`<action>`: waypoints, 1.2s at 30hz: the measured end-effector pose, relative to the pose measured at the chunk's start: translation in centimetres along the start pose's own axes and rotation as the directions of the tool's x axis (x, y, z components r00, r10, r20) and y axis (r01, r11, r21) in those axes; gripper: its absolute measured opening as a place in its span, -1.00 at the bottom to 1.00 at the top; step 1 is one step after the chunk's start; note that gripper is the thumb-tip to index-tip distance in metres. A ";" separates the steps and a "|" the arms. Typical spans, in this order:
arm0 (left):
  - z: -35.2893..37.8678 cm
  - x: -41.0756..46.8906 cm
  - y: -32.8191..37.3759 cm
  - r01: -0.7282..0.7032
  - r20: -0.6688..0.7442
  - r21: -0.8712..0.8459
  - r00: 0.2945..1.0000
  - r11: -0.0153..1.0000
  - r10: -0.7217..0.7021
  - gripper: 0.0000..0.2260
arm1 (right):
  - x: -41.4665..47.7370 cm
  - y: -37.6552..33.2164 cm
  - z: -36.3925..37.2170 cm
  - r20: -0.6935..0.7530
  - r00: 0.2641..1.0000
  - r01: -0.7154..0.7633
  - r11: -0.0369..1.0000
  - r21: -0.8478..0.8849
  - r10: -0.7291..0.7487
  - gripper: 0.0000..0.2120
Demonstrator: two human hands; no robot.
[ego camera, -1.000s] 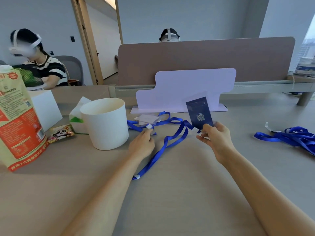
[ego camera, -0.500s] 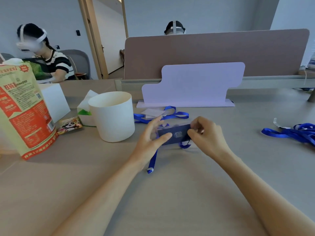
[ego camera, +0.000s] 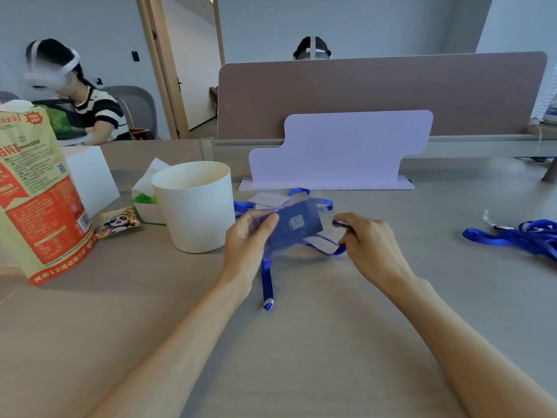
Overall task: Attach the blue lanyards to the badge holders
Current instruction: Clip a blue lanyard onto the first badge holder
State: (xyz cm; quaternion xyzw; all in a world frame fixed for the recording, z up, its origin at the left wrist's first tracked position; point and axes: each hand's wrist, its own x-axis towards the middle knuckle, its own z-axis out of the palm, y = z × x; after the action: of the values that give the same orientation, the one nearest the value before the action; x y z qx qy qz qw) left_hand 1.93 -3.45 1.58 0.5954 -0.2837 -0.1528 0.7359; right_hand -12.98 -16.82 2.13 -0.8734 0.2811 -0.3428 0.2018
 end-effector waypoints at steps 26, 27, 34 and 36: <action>-4.0 1.3 -1.7 -0.734 0.701 0.652 0.679 0.189 0.218 -0.39 | -0.1 3.0 -1.4 0.501 0.865 0.203 0.906 -0.372 0.012 -0.47; -3.7 1.1 -1.9 -0.727 0.696 0.650 0.686 0.221 0.210 -0.39 | -0.2 2.7 -0.8 0.471 0.882 0.223 0.901 -0.372 -0.024 -0.47; -2.3 0.6 -2.8 -0.676 0.691 0.675 0.720 0.296 0.068 -0.51 | -0.6 2.1 1.8 0.389 0.913 0.173 0.979 -0.105 -0.120 -0.80; -2.2 0.7 -3.0 -0.669 0.677 0.684 0.731 0.292 0.089 -0.55 | -0.5 1.8 1.8 0.368 0.923 0.130 0.991 -0.033 -0.109 -0.87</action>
State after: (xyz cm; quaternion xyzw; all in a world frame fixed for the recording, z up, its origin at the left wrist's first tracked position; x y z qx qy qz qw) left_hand 4.20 -2.83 -1.44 0.7364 -0.6439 0.0616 0.1982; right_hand -12.62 -17.58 -0.34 -0.9427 0.1943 -0.1781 0.2045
